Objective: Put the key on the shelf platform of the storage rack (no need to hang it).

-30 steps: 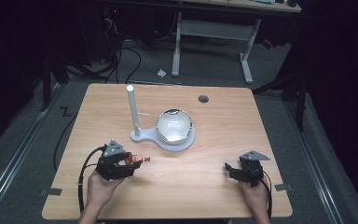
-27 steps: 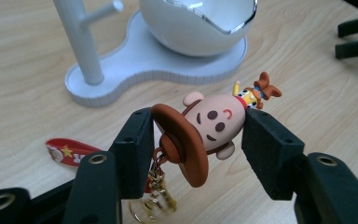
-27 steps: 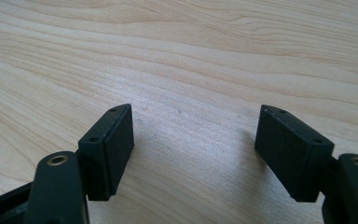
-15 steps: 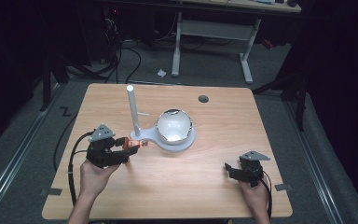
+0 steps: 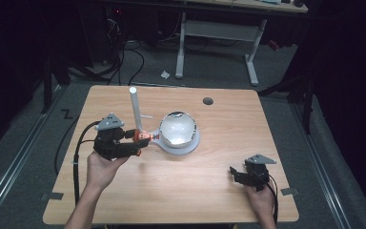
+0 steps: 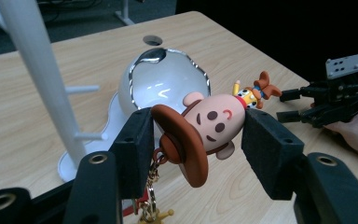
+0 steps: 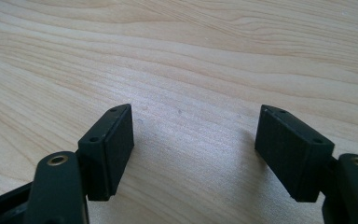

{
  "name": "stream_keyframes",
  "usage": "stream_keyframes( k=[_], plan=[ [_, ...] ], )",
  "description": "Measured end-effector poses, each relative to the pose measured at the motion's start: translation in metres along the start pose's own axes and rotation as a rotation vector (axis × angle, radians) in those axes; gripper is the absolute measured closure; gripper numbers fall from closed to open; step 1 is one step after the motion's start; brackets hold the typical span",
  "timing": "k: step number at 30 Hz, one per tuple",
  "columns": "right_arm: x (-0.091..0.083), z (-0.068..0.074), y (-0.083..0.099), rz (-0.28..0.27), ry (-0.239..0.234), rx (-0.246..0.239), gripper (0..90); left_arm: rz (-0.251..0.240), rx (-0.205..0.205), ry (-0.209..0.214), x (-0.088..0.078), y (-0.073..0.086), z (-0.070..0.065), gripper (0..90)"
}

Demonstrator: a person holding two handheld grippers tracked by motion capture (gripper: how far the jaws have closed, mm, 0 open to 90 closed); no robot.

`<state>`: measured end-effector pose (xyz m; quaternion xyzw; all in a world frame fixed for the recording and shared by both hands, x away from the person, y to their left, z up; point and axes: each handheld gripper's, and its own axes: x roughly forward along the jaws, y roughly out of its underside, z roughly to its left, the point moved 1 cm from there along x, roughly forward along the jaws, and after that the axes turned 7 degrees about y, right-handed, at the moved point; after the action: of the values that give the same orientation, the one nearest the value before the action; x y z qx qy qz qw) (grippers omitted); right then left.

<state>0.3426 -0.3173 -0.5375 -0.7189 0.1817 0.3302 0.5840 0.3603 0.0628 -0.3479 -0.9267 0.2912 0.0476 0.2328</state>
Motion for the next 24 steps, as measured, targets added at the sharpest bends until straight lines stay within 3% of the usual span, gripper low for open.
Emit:
stream_keyframes(
  k=[2, 4, 7, 15, 22, 23, 24],
  plan=[
    [0.000, 0.000, 0.000, 0.000, 0.000, 0.000, 28.3, 0.005, -0.014, 0.001, 0.002, 0.000, -0.006, 45.2],
    [0.000, 0.000, 0.000, 0.000, 0.000, 0.000, 28.3, 0.015, 0.002, 0.017, 0.004, 0.000, -0.011, 45.2],
    [0.000, 0.000, 0.000, 0.000, -0.001, 0.000, 28.3, 0.027, -0.010, 0.028, 0.007, 0.000, -0.019, 45.2],
    [0.000, 0.000, 0.000, 0.001, -0.001, 0.000, 28.2, 0.064, 0.004, 0.057, 0.017, 0.002, -0.039, 45.2],
    [0.000, 0.000, 0.000, 0.001, 0.000, 0.000, 28.2, 0.070, 0.008, 0.059, 0.029, 0.001, -0.054, 45.2],
    [0.000, 0.000, 0.000, 0.001, 0.000, 0.000, 28.3, 0.087, 0.088, 0.100, 0.033, -0.002, -0.053, 45.2],
    [0.000, 0.000, 0.000, 0.001, -0.001, 0.000, 28.2, 0.068, 0.205, 0.191, 0.039, -0.007, -0.049, 45.2]
  ],
)
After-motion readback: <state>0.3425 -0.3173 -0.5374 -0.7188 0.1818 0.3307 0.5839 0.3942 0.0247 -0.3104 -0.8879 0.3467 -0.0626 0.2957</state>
